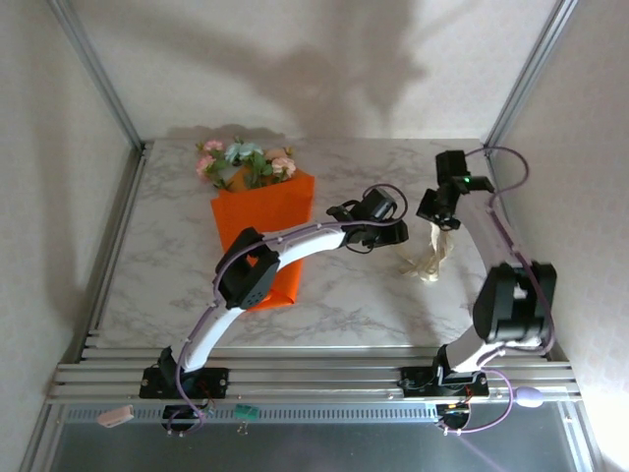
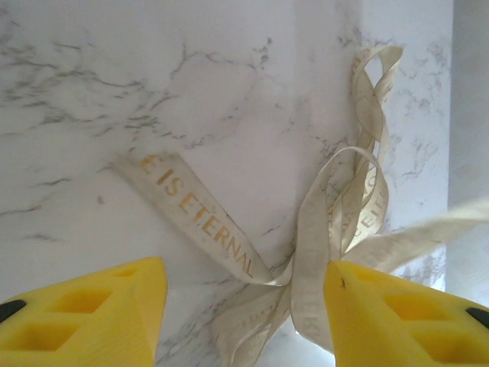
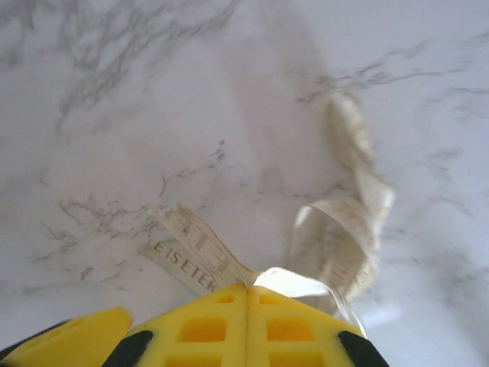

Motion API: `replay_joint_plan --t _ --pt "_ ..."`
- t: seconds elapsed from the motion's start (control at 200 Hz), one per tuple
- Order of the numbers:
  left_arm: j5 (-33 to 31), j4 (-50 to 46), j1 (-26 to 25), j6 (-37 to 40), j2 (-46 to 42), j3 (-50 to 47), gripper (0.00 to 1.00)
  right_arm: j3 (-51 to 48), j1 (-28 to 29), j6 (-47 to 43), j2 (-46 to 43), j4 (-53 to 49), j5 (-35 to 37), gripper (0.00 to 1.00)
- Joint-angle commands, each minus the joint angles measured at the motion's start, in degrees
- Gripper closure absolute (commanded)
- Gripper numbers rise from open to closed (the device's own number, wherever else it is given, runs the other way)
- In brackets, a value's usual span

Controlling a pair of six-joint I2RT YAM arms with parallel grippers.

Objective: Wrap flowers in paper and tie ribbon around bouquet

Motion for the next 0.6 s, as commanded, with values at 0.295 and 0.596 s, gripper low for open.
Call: replay_joint_plan --t 0.295,0.596 --pt "-3.0 -2.1 -4.3 -2.1 11.0 10.3 0.45 -5.7 -3.1 13.9 -17.0 -9.0 6.4 1.00" --pt "-1.7 -8.2 -5.4 -6.1 19.2 20.9 0.87 -8.3 -3.1 13.4 -21.5 -9.3 4.7 1.00"
